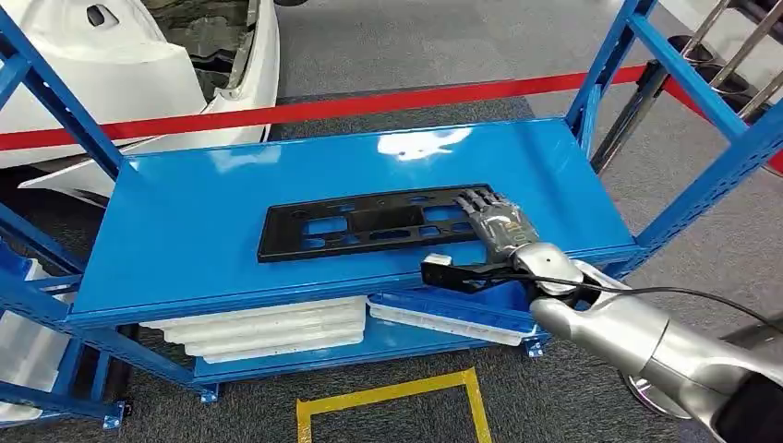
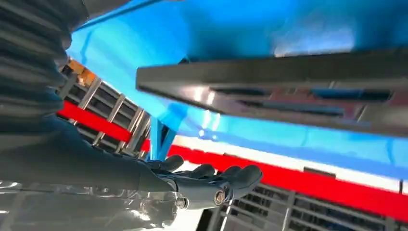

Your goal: Take the parts from the cabinet and place them on the table.

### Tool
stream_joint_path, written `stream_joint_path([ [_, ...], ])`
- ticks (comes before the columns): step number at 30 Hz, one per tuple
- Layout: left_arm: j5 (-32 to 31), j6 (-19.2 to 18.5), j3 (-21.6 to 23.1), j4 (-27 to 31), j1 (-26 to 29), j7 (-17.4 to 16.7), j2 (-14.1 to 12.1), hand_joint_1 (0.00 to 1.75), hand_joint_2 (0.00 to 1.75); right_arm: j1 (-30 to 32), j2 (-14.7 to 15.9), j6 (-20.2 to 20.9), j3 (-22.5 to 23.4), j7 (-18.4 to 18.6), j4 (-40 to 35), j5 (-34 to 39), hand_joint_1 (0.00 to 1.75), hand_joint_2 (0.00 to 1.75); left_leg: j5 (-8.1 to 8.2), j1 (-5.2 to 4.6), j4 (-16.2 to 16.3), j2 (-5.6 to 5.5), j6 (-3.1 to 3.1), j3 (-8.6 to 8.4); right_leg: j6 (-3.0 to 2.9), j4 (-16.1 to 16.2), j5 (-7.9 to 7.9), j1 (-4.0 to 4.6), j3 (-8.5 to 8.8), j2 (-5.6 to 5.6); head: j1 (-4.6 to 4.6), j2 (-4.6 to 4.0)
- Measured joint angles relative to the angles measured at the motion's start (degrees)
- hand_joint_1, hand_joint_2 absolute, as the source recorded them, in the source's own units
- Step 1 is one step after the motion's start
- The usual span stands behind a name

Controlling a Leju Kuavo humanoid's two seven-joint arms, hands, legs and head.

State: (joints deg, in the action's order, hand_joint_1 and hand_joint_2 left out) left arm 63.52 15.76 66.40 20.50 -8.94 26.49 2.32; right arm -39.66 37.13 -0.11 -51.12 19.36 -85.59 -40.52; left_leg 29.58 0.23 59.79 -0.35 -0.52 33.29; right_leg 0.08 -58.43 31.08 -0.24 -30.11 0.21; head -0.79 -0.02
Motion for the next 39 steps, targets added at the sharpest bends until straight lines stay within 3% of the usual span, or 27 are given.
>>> stream_joint_path([
  [12, -0.42, 0.18, 0.0, 0.0, -0.04, -0.02, 0.0, 0.0, 0.0, -0.09, -1.38, -0.61, -2.62, 0.02, 2.51, 0.09, 0.0, 1.75, 0.0, 0.0, 0.0, 0.0, 0.0, -0.01, 0.0, 0.0, 0.0, 0.0, 0.0, 0.0, 0.0, 0.0],
  [18, -0.42, 0.5, 0.0, 0.0, -0.02, -0.02, 0.0, 0.0, 0.0, -0.09, -1.47, -3.76, -2.62, 2.23, 2.97, -4.81, 0.0, 1.75, 0.0, 0.0, 0.0, 0.0, 0.0, -0.02, 0.0, 0.0, 0.0, 0.0, 0.0, 0.0, 0.0, 0.0],
  [26, -0.44, 0.52, 0.0, 0.0, -0.02, -0.04, 0.0, 0.0, 0.0, -0.08, -1.49, -4.31, -2.62, 2.54, 3.26, -5.75, 0.0, 1.75, 0.0, 0.0, 0.0, 0.0, 0.0, -0.02, 0.0, 0.0, 0.0, 0.0, -0.01, 0.01, 0.0, 0.0],
  [32, -0.63, 0.87, 0.02, 0.0, -0.01, -0.24, 0.0, 0.0, 0.0, 0.69, -1.49, -8.66, -1.88, 4.66, 3.32, -9.84, 0.0, 1.75, 0.0, 0.0, 0.0, 0.0, 0.0, -0.03, 0.0, 0.0, 0.0, -0.01, -0.01, 0.01, 0.0, 0.0],
  [39, -0.98, 0.87, 0.02, 0.0, -0.03, -0.42, 0.0, 0.0, 0.0, 1.72, -1.46, -8.41, -0.5, 4.94, 3.36, -10.4, 0.0, 1.75, 0.0, 0.0, 0.0, 0.01, 0.0, -0.03, 0.0, 0.0, 0.0, -0.01, -0.01, 0.02, 0.0, 0.0],
])
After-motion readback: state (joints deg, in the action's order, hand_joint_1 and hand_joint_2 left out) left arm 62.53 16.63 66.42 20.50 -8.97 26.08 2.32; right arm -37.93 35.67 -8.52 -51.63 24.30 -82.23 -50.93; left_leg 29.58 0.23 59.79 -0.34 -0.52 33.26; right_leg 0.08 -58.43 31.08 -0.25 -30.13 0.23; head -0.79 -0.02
